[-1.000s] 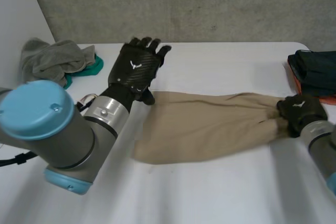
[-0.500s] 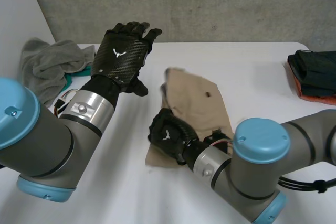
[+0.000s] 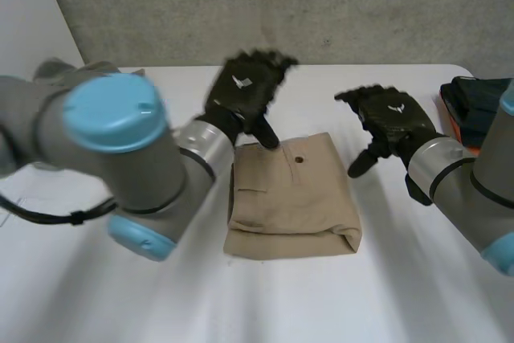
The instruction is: Fold the laundry.
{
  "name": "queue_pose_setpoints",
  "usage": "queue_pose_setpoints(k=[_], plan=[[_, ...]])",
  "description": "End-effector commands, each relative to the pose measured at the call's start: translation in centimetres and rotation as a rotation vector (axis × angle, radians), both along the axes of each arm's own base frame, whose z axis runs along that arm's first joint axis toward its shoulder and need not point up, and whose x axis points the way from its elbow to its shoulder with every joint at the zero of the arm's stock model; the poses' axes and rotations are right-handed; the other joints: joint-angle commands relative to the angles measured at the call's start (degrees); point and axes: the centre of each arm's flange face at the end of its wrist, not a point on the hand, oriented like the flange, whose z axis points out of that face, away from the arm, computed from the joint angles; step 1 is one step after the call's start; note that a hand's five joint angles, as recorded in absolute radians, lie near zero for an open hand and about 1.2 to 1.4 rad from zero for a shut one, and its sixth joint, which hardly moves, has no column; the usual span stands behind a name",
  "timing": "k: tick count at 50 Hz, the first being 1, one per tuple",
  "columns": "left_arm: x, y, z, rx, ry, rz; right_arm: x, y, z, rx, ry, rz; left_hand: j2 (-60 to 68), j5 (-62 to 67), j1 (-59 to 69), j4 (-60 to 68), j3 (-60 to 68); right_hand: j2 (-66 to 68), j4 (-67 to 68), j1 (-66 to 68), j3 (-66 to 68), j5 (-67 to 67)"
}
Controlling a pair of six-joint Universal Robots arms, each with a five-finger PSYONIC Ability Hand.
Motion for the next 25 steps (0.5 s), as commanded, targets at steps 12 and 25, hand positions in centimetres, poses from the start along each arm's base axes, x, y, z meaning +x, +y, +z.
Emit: queue_pose_setpoints(k=[12, 25], plan=[[2.5, -0.8, -10.2, 0.347, -0.446, 0.231, 1.1, -2.4, -9.1, 0.308, 0.178, 0.049, -0.4, -1.2, 0.7, -0.1, -0.6, -2.1, -2.1, -2.9, -2.0, -2.7], [1.8, 0.8, 4.0, 0.055, -0.12, 0.062, 1.4, 2.6, -0.4, -0.156, 0.302, 0.067, -2.0, -2.7, -0.9, -1.6, -2.1, -2.1, -2.1, -2.9, -2.0, -2.7]])
